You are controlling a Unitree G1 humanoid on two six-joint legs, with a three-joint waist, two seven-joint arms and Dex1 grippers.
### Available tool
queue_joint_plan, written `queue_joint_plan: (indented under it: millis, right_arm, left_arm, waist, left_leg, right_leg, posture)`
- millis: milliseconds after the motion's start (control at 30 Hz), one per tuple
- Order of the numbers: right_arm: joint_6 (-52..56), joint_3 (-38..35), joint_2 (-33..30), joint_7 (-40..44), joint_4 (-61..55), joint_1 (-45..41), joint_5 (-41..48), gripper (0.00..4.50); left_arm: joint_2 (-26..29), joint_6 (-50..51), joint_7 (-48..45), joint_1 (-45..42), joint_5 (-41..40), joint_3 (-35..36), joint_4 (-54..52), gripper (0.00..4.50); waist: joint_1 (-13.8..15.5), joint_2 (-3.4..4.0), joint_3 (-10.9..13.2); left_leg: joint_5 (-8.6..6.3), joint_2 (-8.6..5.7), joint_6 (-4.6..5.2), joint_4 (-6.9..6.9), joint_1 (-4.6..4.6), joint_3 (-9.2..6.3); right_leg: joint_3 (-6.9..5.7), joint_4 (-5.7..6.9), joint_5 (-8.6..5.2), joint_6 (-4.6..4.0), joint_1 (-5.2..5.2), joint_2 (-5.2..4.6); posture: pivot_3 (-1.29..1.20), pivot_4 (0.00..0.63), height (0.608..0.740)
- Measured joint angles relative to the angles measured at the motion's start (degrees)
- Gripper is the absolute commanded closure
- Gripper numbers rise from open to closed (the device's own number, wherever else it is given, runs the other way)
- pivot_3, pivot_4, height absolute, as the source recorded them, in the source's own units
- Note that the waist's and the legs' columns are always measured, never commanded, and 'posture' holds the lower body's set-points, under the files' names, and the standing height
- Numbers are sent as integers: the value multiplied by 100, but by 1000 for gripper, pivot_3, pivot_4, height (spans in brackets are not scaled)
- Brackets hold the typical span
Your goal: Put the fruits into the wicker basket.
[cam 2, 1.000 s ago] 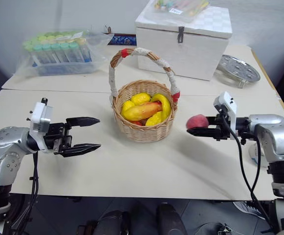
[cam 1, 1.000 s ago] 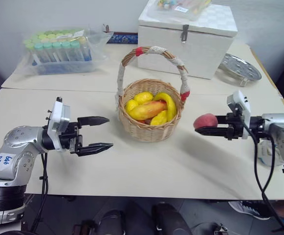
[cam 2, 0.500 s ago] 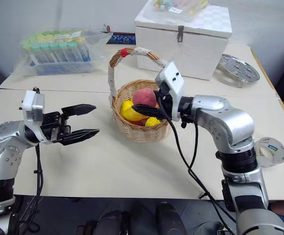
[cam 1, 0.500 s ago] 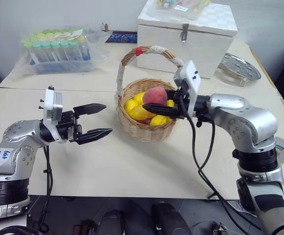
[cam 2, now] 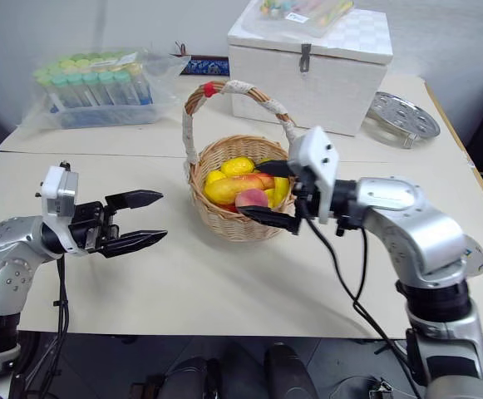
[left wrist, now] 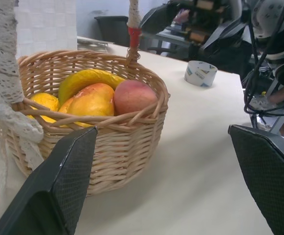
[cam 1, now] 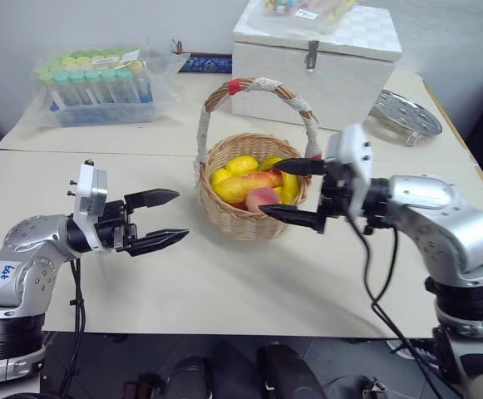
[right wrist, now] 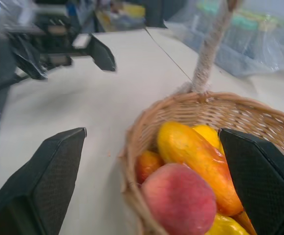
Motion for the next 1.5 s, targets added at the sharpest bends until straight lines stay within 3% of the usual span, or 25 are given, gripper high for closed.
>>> queue_joint_plan:
  millis: [133, 233, 367, 500, 600, 900, 967, 1100, 1333, 1500]
  right_arm:
    - [77, -332, -805, 518, 151, 592, 190, 35]
    - [-497, -317, -890, 703, 1083, 373, -210, 35]
    - [-1409, -219, -529, 800, 2688, -534, -810, 35]
    - [-1911, 264, 86, 1090, 3578, -1300, -1142, 35]
    - [-2047, 743, 312, 1408, 4046, -1647, -1444, 674]
    - [-2267, 930, 637, 1848, 4736, -1994, -1727, 3692]
    - [-2134, 771, 569, 1884, 4578, -1882, -1615, 4329]
    - [-1499, 101, 276, 1538, 3699, -1181, -1147, 4329]
    - [-625, -2168, 142, -426, 1788, 8, -162, 4329]
    - [-766, -2912, -40, -1061, 1694, 924, -318, 4329]
  left_arm:
    - [105, 47, 87, 100, -75, 236, -15, 0]
    - [37, 40, 189, 71, -104, 229, -48, 0]
    - [18, 60, 217, -68, -131, 188, -74, 0]
    - [22, 110, 177, -264, -133, 37, -83, 0]
    - [26, 110, 160, -364, -132, -33, -64, 0]
    - [14, 113, 278, -272, -132, -68, -58, 0]
    - [0, 103, 321, -225, -131, -71, -167, 0]
    - [-89, 27, 418, -265, -129, -70, -209, 0]
    - [-205, -75, 462, -427, -109, -252, -173, 0]
    - [-199, -87, 300, -590, -65, -392, -17, 0]
  waist:
    - [0, 0, 0]
    - [-37, -1, 0]
    - [-51, -1, 1]
    - [-55, 1, 2]
    - [-47, 1, 2]
    - [-38, 1, 2]
    - [-29, 1, 2]
    - [22, 1, 2]
    - [29, 1, 2]
    - [31, 1, 2]
  left_leg:
    - [-1, -1, 2, -1, 14, -2]
    - [1, -1, 4, -1, 25, 7]
    - [6, 3, -3, -3, 25, 12]
    - [7, 3, -5, -7, 20, 13]
    - [7, 1, -4, -3, 19, 13]
    - [6, 1, -2, 0, 17, 9]
    - [6, 1, -2, 0, 15, 7]
    - [5, -1, -1, 1, 8, 0]
    - [6, 0, -4, 0, 8, -2]
    - [7, -2, -5, -1, 14, 6]
  right_leg:
    - [0, -13, 0, 0, 20, 0]
    - [5, -14, 0, 0, 26, 3]
    - [11, -3, 0, 0, 11, 13]
    - [16, 8, 0, 0, -1, 12]
    - [16, 8, 0, 0, -1, 7]
    - [11, 14, 0, 0, 0, 3]
    - [10, 14, 0, 0, 0, 2]
    - [2, 10, 0, 0, 1, -2]
    - [2, 8, 0, 0, 5, 4]
    - [10, 4, 0, 0, 8, 10]
  posture:
    - [0, 150, 740]
    - [0, 150, 740]
    - [0, 150, 740]
    - [0, 150, 740]
    - [0, 150, 740]
    - [0, 150, 740]
    - [0, 150, 740]
    - [0, 150, 740]
    - [0, 150, 740]
    - [0, 150, 740]
